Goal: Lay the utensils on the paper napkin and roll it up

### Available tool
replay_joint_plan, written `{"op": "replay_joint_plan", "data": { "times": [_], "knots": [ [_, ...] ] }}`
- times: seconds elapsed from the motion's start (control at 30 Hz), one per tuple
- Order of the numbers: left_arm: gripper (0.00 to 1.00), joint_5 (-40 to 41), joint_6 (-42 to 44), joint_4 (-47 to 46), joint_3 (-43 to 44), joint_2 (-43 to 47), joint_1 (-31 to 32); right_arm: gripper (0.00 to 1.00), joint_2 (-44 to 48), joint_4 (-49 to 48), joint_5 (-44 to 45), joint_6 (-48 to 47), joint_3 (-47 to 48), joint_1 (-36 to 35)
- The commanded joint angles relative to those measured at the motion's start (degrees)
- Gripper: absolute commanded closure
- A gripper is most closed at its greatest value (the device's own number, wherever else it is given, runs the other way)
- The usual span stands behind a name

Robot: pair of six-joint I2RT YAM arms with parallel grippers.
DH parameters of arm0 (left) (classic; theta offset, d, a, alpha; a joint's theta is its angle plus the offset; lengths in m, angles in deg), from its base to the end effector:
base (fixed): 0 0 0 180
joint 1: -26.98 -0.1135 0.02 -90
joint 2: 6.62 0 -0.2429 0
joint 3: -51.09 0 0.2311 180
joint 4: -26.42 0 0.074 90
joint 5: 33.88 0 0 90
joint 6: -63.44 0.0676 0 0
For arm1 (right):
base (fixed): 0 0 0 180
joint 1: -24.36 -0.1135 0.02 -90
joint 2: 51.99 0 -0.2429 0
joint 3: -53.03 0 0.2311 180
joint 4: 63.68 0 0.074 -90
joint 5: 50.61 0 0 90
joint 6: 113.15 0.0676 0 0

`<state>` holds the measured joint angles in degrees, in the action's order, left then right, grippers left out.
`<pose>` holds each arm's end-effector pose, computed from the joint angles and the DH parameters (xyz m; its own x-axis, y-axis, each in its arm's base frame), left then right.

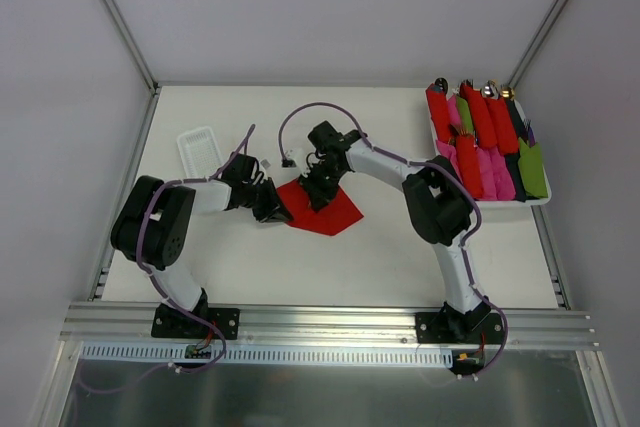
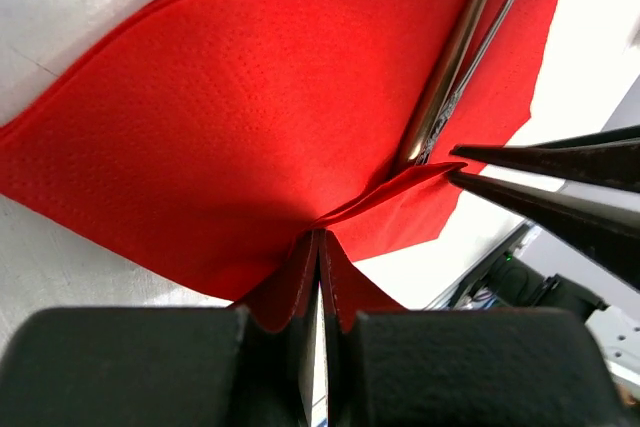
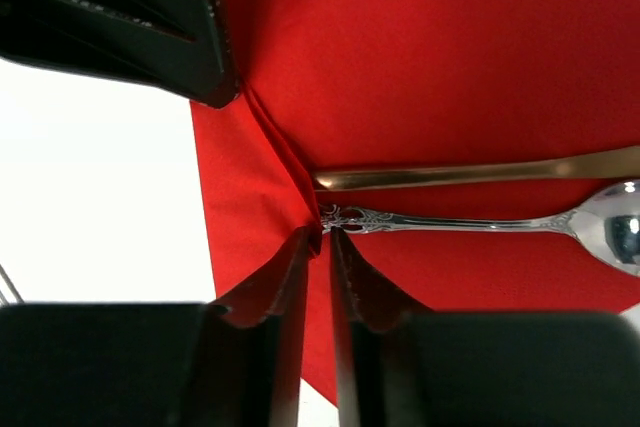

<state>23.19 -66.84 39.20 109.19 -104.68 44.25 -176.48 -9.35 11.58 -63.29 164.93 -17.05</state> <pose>0.2854 -0.1272 0.1015 -0.9441 -0.2748 -0.1822 -0.0615 0.6897 -0.7215 0.3058 0.3117 0.1402 -0.0619 -0.8148 -0.5764 -0.9969 0.0224 0.0754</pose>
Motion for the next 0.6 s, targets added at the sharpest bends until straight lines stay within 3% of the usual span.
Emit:
{"op": "replay_joint_plan", "data": {
  "times": [0.0, 0.17, 0.33, 0.4, 0.43, 0.47, 0.5, 0.57],
  "knots": [
    [1.0, 3.66, -2.26, 0.59, 0.37, -1.96, 0.39, 0.81, 2.39, 0.7, 2.31, 1.2, 2.72, 1.06],
    [1.0, 6.12, -6.21, 0.68, -1.38, -3.62, 0.39, 0.77, 7.93, 0.61, 3.99, 7.34, 2.98, 5.01],
    [1.0, 8.93, -12.54, -0.02, -3.14, -4.33, 0.39, 0.77, 16.53, -1.22, -2.15, 21.39, -0.96, 12.66],
    [1.0, 9.99, -16.57, -1.95, -4.98, -4.07, 0.56, 0.8, 19.88, -7.33, -6.61, 26.84, -8.58, 15.11],
    [1.0, 10.16, -17.99, -4.91, -5.86, -4.15, 0.74, 0.81, 24.51, -11.56, -7.77, 33.92, -12.79, 15.74],
    [1.0, 10.08, -19.57, -6.6, -7.44, -4.5, 1.17, 0.8, 26.82, -15.78, -8.83, 37.47, -21.88, 16.18],
    [1.0, 10.08, -22.54, -8.18, -8.15, -4.86, 1.44, 0.8, 28.84, -23.22, -9.88, 39.85, -25.72, 16.36],
    [1.0, 10.34, -25.54, -12.49, -10.26, -5.82, 1.97, 0.8, 32.62, -28.54, -10.42, 47.41, -31.35, 16.1]
  ]
}}
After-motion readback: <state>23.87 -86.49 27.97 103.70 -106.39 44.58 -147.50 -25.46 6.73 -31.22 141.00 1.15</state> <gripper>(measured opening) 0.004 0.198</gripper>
